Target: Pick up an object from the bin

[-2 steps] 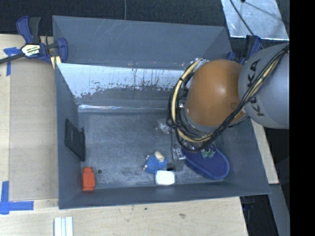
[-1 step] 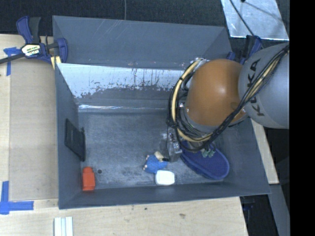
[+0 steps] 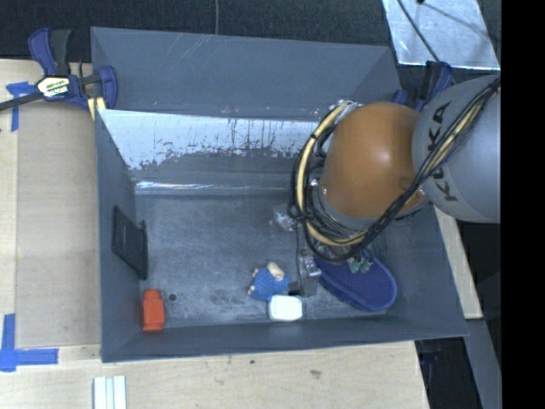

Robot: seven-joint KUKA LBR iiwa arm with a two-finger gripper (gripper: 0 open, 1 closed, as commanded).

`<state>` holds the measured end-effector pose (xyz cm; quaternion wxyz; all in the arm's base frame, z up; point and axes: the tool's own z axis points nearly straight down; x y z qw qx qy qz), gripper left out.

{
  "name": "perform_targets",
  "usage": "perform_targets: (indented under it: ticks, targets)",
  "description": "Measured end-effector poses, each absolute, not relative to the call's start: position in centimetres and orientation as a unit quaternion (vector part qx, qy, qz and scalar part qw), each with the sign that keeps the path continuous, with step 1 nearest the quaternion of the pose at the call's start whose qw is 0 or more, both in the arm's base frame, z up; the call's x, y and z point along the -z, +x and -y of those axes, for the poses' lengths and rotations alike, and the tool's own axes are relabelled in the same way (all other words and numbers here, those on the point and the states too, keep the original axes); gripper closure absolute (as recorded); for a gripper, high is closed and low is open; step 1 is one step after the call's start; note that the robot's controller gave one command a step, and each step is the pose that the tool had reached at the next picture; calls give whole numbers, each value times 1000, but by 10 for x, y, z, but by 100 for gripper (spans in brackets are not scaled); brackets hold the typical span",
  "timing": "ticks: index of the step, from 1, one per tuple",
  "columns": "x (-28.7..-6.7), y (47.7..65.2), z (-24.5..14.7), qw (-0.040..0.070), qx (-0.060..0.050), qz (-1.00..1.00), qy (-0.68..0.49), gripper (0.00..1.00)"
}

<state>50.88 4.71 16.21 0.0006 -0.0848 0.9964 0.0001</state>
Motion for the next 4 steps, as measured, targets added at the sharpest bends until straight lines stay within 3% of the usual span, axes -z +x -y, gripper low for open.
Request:
perform_targets:
  ticks: [1,2,3,4]
  targets:
    - [-105,528,-45,-2,0,-991,-136,0]
    - [-70,551,-48,-1,0,-993,-122,0]
    - [-72,565,-68,2,0,-992,-126,0]
    - [-71,539,-76,1,0,-994,-111,0]
